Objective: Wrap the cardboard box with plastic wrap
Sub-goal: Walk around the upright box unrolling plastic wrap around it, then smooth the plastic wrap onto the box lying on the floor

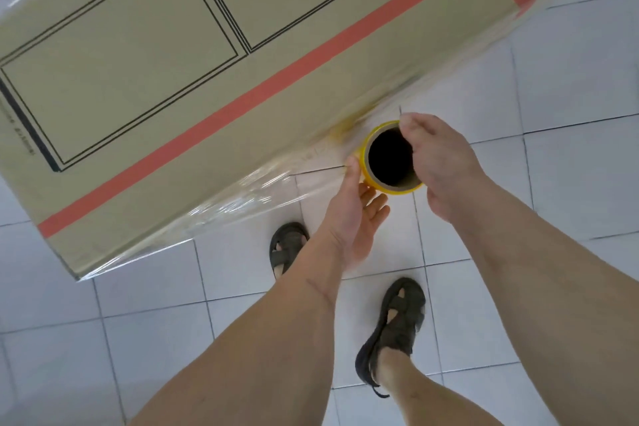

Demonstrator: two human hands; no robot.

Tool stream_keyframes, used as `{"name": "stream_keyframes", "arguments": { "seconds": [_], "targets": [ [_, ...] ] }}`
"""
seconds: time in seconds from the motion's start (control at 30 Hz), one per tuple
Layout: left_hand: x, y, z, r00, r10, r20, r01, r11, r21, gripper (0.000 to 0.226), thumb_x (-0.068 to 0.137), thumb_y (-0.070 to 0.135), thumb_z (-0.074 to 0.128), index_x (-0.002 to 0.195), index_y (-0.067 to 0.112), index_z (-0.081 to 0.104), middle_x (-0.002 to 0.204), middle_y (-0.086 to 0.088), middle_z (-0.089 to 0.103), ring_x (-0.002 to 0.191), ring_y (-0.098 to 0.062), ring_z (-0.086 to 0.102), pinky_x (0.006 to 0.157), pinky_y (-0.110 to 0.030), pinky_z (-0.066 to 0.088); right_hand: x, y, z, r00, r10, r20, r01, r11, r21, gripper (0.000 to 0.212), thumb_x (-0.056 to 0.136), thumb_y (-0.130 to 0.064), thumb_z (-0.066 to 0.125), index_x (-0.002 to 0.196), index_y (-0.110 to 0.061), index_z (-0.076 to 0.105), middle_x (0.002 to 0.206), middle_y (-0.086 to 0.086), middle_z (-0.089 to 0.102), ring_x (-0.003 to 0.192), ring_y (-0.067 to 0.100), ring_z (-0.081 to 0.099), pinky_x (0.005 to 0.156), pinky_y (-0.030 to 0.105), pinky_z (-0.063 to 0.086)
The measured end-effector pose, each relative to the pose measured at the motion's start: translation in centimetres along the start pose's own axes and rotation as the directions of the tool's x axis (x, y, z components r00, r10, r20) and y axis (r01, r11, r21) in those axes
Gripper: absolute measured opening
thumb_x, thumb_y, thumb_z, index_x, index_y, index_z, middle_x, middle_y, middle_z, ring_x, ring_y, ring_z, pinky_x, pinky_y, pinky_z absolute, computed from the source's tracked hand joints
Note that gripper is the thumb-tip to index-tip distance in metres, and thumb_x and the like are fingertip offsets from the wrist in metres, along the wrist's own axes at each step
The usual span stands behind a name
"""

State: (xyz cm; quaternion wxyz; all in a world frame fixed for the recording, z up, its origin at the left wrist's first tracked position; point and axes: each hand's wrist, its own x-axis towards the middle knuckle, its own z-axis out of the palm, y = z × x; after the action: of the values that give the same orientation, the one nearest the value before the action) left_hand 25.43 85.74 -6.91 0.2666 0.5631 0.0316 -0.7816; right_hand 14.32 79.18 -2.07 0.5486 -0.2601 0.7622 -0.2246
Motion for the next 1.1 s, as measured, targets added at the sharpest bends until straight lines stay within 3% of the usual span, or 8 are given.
{"name": "stream_keyframes", "arguments": {
  "seconds": [0.13, 0.27, 0.47, 0.57, 0.63, 0.77, 0.97, 1.1],
  "targets": [
    [1.0, -0.1, 0.4, 0.999, 0.035, -0.003, -0.035, 0.999, -0.033, 0.085, 0.096, 0.075, 0.036, 0.158, 0.017, 0.04, 0.16, -0.003, 0.044, 0.147, -0.022, 0.041, 0.105, -0.03, 0.039, 0.2, -0.1, 0.0, 0.998, -0.051, 0.025, 0.051, 0.998, -0.021, 0.01, 0.101, -0.036, 0.051, 0.102, -0.034, 0.061, 0.099, -0.02, 0.059, 0.102, 0.008, 0.055, 0.078, 0.019, 0.039],
    [1.6, 0.1, 1.4, 0.996, 0.067, -0.058, -0.07, 0.996, -0.05, 0.108, 0.088, 0.085, 0.034, 0.163, 0.008, 0.025, 0.164, -0.011, 0.035, 0.149, -0.025, 0.038, 0.113, -0.034, 0.038, 0.6, -0.4, -0.5, 0.991, -0.111, 0.071, 0.116, 0.99, -0.082, 0.032, 0.104, -0.037, 0.045, 0.133, -0.03, 0.056, 0.117, -0.015, 0.054, 0.109, 0.005, 0.05, 0.09, 0.021, 0.037],
    [1.8, -0.1, 3.1, 0.993, 0.097, -0.068, -0.105, 0.986, -0.132, 0.123, 0.076, 0.089, 0.032, 0.165, 0.007, 0.01, 0.17, -0.012, 0.023, 0.153, -0.025, 0.033, 0.121, -0.037, 0.033, 2.7, -0.5, -1.0, 0.965, -0.241, 0.108, 0.257, 0.951, -0.171, 0.036, 0.105, -0.038, 0.038, 0.134, -0.029, 0.056, 0.12, -0.015, 0.054, 0.113, 0.005, 0.049, 0.095, 0.022, 0.037],
    [2.2, -0.2, 2.5, 0.996, 0.089, -0.002, -0.089, 0.995, -0.034, 0.141, 0.056, 0.089, 0.041, 0.164, 0.004, 0.01, 0.169, -0.014, 0.024, 0.149, -0.025, 0.038, 0.119, -0.037, 0.035, 3.7, 0.2, -1.2, 0.946, -0.309, 0.097, 0.323, 0.927, -0.192, 0.032, 0.105, -0.038, 0.039, 0.127, -0.03, 0.062, 0.116, -0.015, 0.06, 0.11, 0.007, 0.053, 0.095, 0.024, 0.041],
    [2.4, 0.0, 1.7, 0.995, 0.083, 0.054, -0.088, 0.992, 0.088, 0.14, 0.056, 0.089, 0.039, 0.163, 0.003, 0.013, 0.163, -0.013, 0.032, 0.14, -0.023, 0.047, 0.116, -0.034, 0.039, 4.0, 0.2, -1.1, 0.93, -0.364, 0.059, 0.368, 0.91, -0.191, 0.027, 0.102, -0.037, 0.044, 0.116, -0.033, 0.067, 0.108, -0.018, 0.064, 0.102, 0.006, 0.057, 0.093, 0.027, 0.045],
    [3.6, 0.4, 0.0, 0.989, 0.046, 0.142, -0.093, 0.933, 0.347, 0.141, 0.061, 0.1, 0.03, 0.162, 0.002, 0.018, 0.164, -0.015, 0.034, 0.139, -0.023, 0.049, 0.111, -0.031, 0.044, 4.5, 0.8, -0.9, 0.882, -0.471, -0.015, 0.459, 0.866, -0.202, 0.021, 0.096, -0.035, 0.052, 0.088, -0.038, 0.071, 0.091, -0.025, 0.067, 0.092, -0.007, 0.059, 0.081, 0.019, 0.046],
    [4.7, 1.4, -1.6, 0.969, 0.078, 0.233, -0.191, 0.835, 0.516, 0.149, 0.048, 0.096, 0.032, 0.157, -0.006, 0.028, 0.157, -0.02, 0.045, 0.131, -0.023, 0.057, 0.108, -0.032, 0.049, 5.0, 0.9, -0.6, 0.821, -0.57, -0.028, 0.542, 0.794, -0.275, 0.024, 0.096, -0.035, 0.051, 0.09, -0.023, 0.071, 0.088, -0.013, 0.067, 0.095, 0.013, 0.061, 0.086, 0.029, 0.046],
    [5.9, 1.2, -2.5, 0.957, 0.122, 0.262, -0.259, 0.767, 0.588, 0.141, 0.058, 0.099, 0.034, 0.153, -0.004, 0.036, 0.147, -0.017, 0.053, 0.122, -0.019, 0.063, 0.102, -0.029, 0.053, 4.6, 0.4, -0.6, 0.775, -0.631, 0.032, 0.583, 0.696, -0.419, 0.031, 0.099, -0.038, 0.046, 0.094, -0.015, 0.067, 0.09, 0.0, 0.063, 0.094, 0.022, 0.055, 0.08, 0.033, 0.041]
  ]
}}
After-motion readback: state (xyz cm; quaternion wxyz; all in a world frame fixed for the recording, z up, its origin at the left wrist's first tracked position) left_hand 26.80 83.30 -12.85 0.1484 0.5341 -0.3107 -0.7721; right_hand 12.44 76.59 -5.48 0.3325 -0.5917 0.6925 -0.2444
